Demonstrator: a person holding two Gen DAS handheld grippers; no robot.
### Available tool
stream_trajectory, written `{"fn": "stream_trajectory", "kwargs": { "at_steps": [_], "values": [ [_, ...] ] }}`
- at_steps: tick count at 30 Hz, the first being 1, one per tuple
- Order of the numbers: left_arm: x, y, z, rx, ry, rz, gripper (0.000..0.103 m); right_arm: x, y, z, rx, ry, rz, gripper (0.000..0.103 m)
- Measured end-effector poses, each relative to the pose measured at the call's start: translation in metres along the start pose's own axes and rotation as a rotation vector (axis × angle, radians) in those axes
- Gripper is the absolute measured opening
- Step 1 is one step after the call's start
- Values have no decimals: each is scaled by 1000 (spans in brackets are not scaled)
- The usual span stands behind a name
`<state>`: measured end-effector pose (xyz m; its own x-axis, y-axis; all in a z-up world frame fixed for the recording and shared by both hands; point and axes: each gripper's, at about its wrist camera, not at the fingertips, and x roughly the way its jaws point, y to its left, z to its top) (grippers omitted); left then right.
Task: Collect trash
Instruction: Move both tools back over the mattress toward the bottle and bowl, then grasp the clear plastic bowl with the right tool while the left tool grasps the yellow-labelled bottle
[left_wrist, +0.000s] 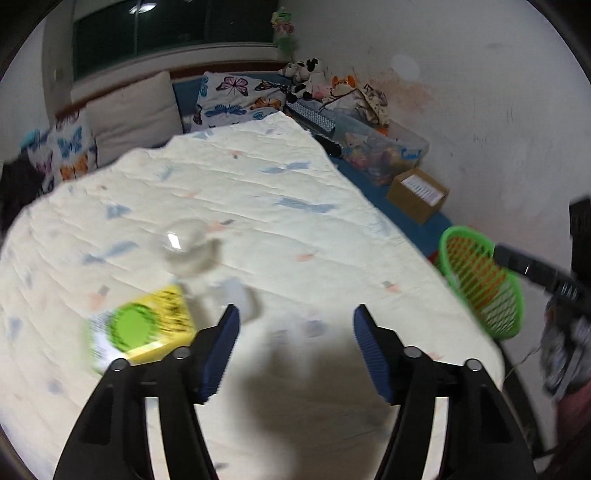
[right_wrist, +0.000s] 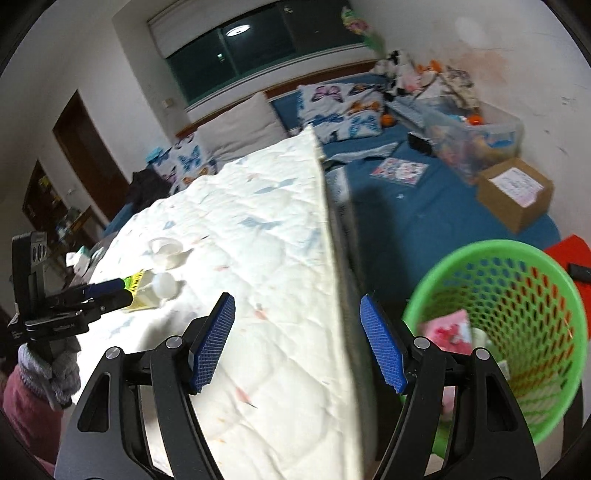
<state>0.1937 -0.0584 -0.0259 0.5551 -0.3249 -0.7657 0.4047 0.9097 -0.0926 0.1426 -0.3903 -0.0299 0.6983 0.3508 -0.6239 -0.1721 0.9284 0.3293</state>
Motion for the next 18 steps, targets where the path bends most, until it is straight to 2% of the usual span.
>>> {"fn": "stream_trajectory", "kwargs": {
  "at_steps": [1, 3, 5, 8, 13, 18],
  "values": [
    [-1, 8, -1, 23, 10, -7, 70, 4, 5, 3, -6, 10, 10, 71],
    [-1, 20, -2, 67, 21, 29, 71, 12, 13, 8, -18, 24, 23, 71],
    [3, 31, -3, 146, 54, 41, 76, 19, 22, 12, -37, 36, 28, 71],
    [6, 45, -3, 222, 80, 78, 77, 32, 37, 18, -63, 58, 41, 71],
    [16, 66, -5, 308, 129, 19, 80, 50, 57, 25, -98, 82, 55, 72],
    [28, 83, -3, 345, 176, -18, 80, 69, 76, 33, -134, 103, 68, 73]
  ]
}}
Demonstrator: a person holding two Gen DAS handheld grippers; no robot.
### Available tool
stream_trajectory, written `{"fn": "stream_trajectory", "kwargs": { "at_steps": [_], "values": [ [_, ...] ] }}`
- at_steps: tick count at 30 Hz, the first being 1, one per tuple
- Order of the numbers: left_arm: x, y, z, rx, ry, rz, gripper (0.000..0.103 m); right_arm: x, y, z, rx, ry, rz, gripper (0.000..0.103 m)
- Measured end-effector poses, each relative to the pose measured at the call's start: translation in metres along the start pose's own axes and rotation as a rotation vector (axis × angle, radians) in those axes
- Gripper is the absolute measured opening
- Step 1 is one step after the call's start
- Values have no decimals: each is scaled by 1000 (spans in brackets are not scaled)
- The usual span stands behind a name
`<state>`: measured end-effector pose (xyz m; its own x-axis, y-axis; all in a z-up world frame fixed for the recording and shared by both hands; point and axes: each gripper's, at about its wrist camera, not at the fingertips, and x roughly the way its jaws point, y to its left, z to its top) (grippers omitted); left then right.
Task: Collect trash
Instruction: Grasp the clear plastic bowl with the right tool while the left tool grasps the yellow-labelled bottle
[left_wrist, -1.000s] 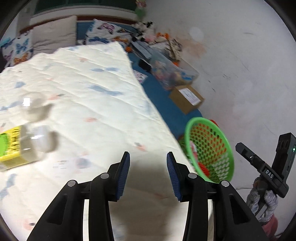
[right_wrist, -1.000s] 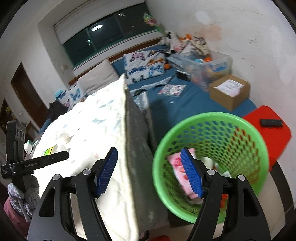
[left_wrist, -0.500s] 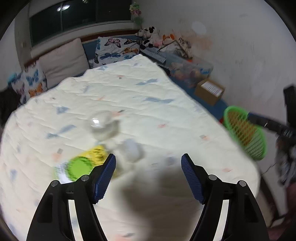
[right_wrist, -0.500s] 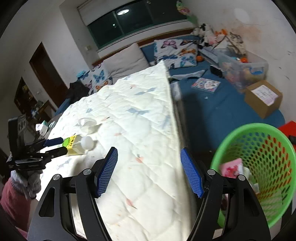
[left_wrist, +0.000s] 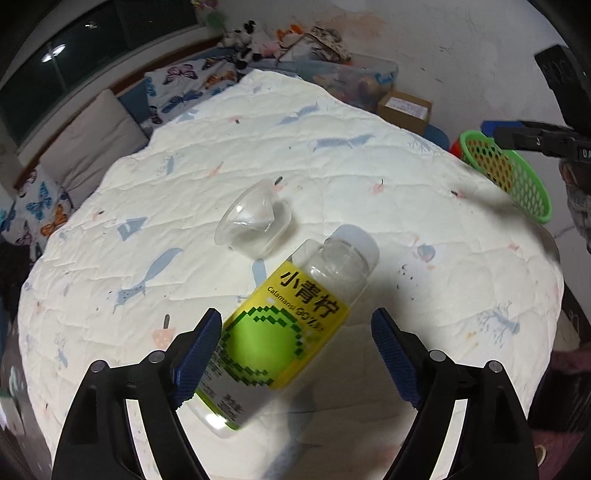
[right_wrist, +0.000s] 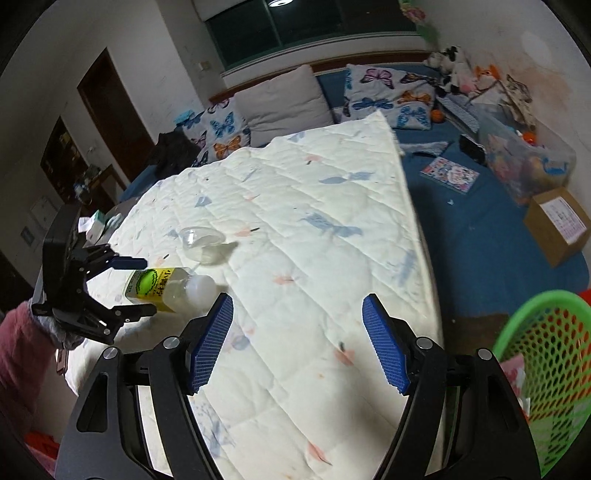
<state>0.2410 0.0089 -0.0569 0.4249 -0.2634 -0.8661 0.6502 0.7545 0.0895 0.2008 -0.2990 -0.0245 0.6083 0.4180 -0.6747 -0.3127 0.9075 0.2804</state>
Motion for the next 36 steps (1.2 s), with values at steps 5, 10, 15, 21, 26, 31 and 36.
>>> {"fn": "stream_trajectory", "kwargs": {
  "at_steps": [5, 10, 15, 21, 26, 31, 36],
  "values": [
    [16, 1, 1, 57, 31, -15, 81, 19, 13, 9, -29, 24, 6, 73],
    [30, 2, 0, 82, 34, -33, 81, 36, 20, 17, -38, 43, 20, 73],
    [35, -3, -2, 106, 13, -37, 79, 49, 25, 23, -52, 60, 32, 73],
    [30, -13, -6, 77, -32, 9, 66, 67, 36, 28, -74, 83, 52, 73],
    [20, -21, -16, 6, -22, 40, 59, 81, 43, 36, -77, 96, 92, 73],
    [5, -29, -31, -60, -8, 66, 59, 103, 59, 40, -85, 129, 156, 73],
    [-13, -31, -52, -145, -12, 96, 59, 127, 79, 44, -128, 150, 180, 75]
  ]
}}
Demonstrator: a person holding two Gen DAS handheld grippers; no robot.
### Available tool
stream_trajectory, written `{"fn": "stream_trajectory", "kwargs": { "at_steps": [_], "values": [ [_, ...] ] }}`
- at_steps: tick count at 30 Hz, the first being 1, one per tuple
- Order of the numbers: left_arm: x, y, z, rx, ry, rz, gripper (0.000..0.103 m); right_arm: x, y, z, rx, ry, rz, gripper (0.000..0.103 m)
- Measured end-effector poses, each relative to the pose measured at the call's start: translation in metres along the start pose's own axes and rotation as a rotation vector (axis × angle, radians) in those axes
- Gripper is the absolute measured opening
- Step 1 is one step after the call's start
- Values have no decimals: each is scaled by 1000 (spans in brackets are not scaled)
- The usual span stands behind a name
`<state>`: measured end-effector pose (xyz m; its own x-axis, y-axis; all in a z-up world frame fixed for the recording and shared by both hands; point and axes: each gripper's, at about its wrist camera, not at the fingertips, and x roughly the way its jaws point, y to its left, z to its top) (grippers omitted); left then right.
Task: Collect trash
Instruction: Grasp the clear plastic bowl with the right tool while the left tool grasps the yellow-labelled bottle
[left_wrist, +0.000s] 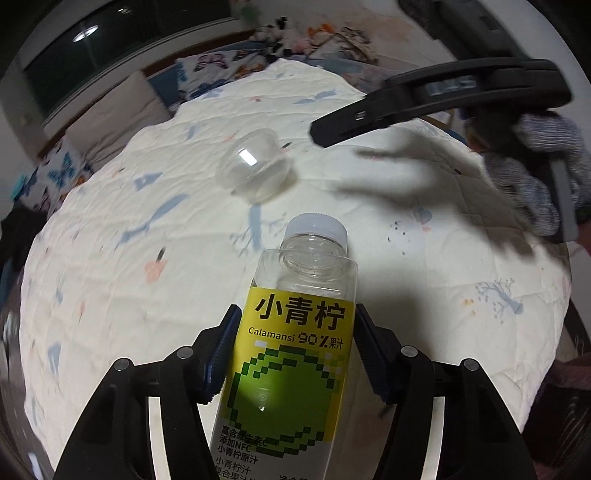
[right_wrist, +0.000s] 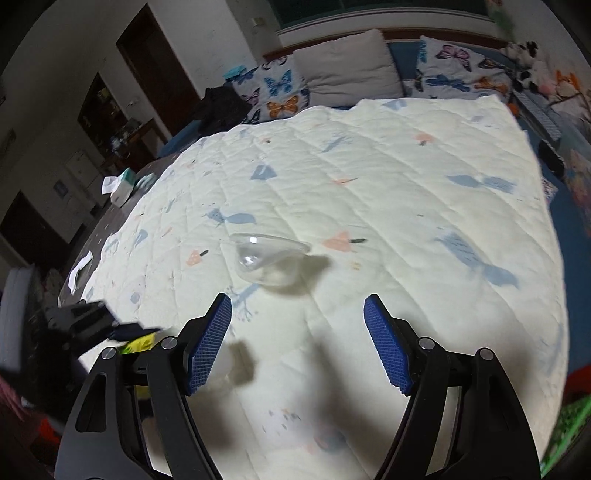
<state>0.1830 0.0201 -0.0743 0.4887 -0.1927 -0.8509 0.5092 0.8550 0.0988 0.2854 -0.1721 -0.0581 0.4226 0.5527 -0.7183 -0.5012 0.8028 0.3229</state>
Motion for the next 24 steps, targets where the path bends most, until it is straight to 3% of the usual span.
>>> {"fn": "stream_trajectory", "kwargs": {
  "at_steps": [8, 18, 19, 21, 24],
  "values": [
    [-25, 18, -21, -120, -35, 68, 59, 48, 14, 16, 0, 66, 49, 76],
    [-33, 28, -34, -202, -59, 78, 58, 78, 15, 23, 52, 91, 45, 75],
    [-33, 27, -33, -202, -62, 80, 58, 78, 15, 23, 55, 90, 45, 74],
    [-34, 27, -33, -213, -69, 74, 58, 78, 14, 24, 64, 85, 49, 57],
    [-34, 26, -32, -225, -77, 69, 58, 73, 12, 22, 79, 69, 58, 58]
  ]
}}
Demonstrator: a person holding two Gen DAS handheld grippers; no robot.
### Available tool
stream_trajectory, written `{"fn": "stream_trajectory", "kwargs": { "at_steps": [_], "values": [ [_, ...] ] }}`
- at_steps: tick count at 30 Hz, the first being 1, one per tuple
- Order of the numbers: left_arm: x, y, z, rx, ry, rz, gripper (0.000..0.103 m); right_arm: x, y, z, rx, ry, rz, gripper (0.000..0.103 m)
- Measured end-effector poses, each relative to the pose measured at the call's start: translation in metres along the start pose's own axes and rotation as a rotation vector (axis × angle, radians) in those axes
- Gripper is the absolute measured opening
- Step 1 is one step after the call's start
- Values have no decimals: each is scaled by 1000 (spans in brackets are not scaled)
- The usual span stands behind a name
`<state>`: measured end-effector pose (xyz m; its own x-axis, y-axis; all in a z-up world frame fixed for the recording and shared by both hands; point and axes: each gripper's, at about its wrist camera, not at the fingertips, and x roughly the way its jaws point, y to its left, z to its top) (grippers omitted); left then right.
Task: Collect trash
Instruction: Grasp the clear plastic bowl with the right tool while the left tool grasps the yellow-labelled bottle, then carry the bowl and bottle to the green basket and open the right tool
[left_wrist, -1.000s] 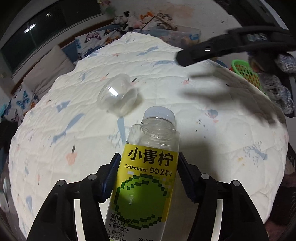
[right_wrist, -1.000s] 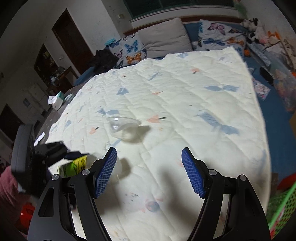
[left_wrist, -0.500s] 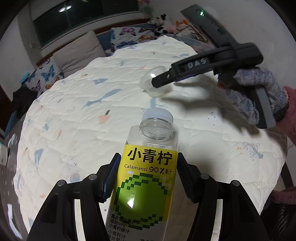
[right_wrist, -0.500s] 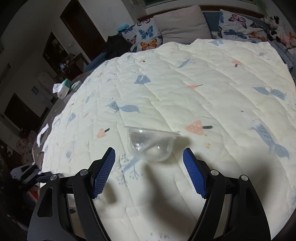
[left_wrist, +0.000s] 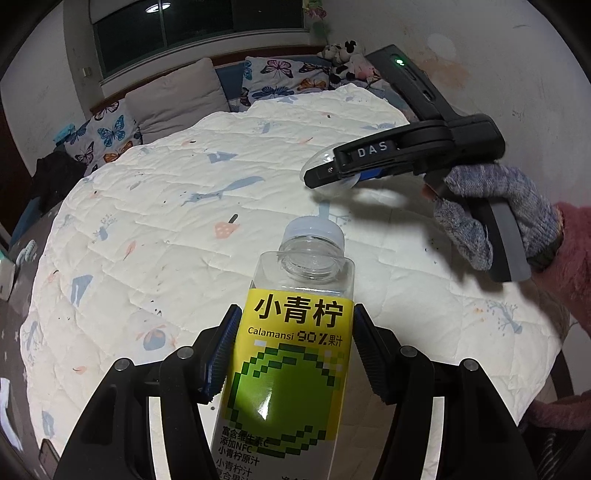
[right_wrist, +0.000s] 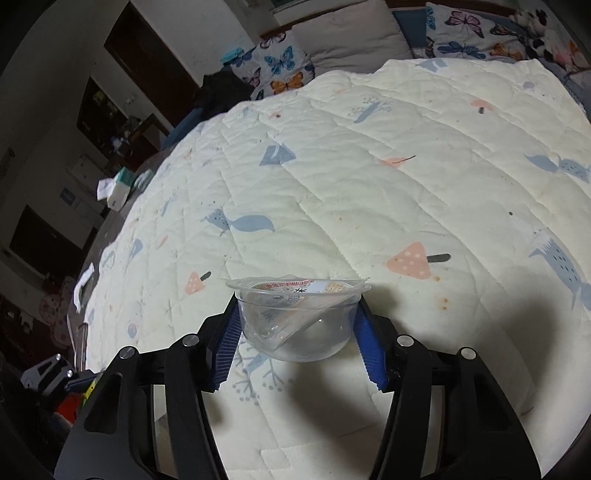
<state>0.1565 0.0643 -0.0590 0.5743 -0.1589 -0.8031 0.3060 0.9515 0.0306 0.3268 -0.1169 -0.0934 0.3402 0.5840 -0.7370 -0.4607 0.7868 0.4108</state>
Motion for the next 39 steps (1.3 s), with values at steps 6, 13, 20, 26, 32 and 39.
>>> {"fn": "stream_trajectory", "kwargs": {
  "at_steps": [6, 13, 20, 26, 32, 39],
  "values": [
    [0, -4, 4, -11, -10, -17, 58, -30, 2, -16, -47, -54, -23, 57],
    [-6, -28, 14, 9, -41, -49, 58, -89, -9, -53, -54, -141, -49, 57],
    [-8, -63, 30, 34, -77, -102, 58, -148, -34, -97, -7, -210, -115, 57],
    [-10, -104, 46, 70, -108, -164, 58, -195, -64, -133, 73, -266, -189, 57],
    [-9, -146, 61, 115, -130, -235, 58, -239, -102, -175, 168, -303, -292, 58],
    [-2, -197, 77, 153, -124, -319, 58, -281, -145, -219, 252, -321, -441, 58]
  ]
}}
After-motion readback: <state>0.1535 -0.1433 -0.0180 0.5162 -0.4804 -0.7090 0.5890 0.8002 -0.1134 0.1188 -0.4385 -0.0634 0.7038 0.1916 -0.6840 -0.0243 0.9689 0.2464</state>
